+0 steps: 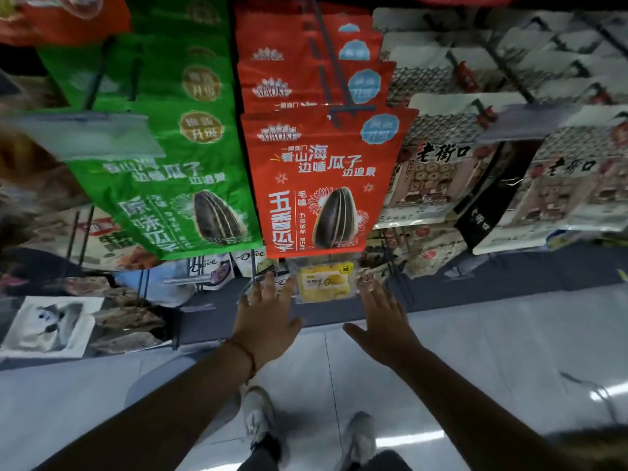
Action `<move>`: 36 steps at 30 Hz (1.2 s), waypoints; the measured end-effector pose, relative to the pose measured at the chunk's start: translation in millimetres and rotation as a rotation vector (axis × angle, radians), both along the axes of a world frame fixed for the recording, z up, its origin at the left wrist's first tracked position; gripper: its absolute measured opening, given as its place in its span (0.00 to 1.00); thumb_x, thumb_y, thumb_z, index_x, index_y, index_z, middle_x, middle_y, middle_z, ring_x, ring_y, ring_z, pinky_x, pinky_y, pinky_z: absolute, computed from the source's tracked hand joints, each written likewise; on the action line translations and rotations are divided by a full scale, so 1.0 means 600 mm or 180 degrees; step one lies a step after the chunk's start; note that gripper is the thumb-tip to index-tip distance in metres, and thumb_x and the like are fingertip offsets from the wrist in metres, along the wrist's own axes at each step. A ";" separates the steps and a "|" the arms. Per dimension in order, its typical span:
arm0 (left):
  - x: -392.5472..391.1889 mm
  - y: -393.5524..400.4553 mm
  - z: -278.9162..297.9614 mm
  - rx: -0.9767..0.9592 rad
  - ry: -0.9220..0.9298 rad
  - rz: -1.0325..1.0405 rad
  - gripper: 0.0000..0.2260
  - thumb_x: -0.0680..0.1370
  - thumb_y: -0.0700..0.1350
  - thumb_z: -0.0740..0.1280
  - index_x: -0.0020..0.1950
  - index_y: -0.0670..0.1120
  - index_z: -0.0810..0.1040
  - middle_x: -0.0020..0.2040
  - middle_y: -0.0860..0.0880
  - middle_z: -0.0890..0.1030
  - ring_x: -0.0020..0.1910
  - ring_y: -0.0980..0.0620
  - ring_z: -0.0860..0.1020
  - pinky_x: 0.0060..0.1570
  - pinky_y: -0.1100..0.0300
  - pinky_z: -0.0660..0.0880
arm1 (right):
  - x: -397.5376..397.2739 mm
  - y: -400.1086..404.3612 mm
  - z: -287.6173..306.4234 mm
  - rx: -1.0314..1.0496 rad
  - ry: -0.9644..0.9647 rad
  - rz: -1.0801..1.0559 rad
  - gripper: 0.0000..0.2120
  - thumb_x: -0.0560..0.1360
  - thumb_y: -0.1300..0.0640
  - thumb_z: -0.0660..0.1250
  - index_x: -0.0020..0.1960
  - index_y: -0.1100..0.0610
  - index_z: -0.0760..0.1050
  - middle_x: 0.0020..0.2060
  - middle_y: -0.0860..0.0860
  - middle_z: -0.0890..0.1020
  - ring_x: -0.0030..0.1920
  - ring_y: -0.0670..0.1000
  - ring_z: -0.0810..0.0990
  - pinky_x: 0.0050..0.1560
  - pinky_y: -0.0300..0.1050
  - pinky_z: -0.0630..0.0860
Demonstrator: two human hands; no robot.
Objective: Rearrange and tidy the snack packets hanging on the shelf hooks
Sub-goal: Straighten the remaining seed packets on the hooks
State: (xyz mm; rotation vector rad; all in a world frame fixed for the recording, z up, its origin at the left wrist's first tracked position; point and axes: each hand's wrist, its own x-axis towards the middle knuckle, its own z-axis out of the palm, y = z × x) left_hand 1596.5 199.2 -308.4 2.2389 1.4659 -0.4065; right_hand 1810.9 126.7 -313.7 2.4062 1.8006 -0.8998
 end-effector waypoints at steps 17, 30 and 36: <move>0.060 0.051 -0.241 0.1104 -0.1788 0.0685 0.37 0.80 0.59 0.62 0.79 0.59 0.40 0.81 0.48 0.46 0.76 0.40 0.62 0.71 0.44 0.64 | 0.096 0.106 -0.246 0.1063 0.1881 -0.0685 0.44 0.72 0.39 0.70 0.79 0.43 0.47 0.76 0.45 0.63 0.70 0.52 0.71 0.66 0.54 0.73; 0.109 0.035 -0.343 0.2302 -0.4662 0.1283 0.34 0.76 0.47 0.72 0.77 0.48 0.59 0.41 0.47 0.75 0.40 0.56 0.74 0.44 0.62 0.73 | 0.097 0.117 -0.364 0.2487 0.3918 -0.0139 0.05 0.75 0.61 0.69 0.50 0.55 0.78 0.45 0.50 0.84 0.45 0.49 0.84 0.47 0.44 0.80; 0.096 -0.038 -0.375 0.1440 -0.4044 0.1191 0.22 0.72 0.47 0.75 0.56 0.62 0.66 0.49 0.54 0.77 0.46 0.55 0.78 0.44 0.57 0.77 | 0.137 0.038 -0.456 0.1655 0.3204 -0.0316 0.11 0.72 0.60 0.74 0.53 0.52 0.79 0.42 0.45 0.84 0.45 0.45 0.84 0.44 0.41 0.79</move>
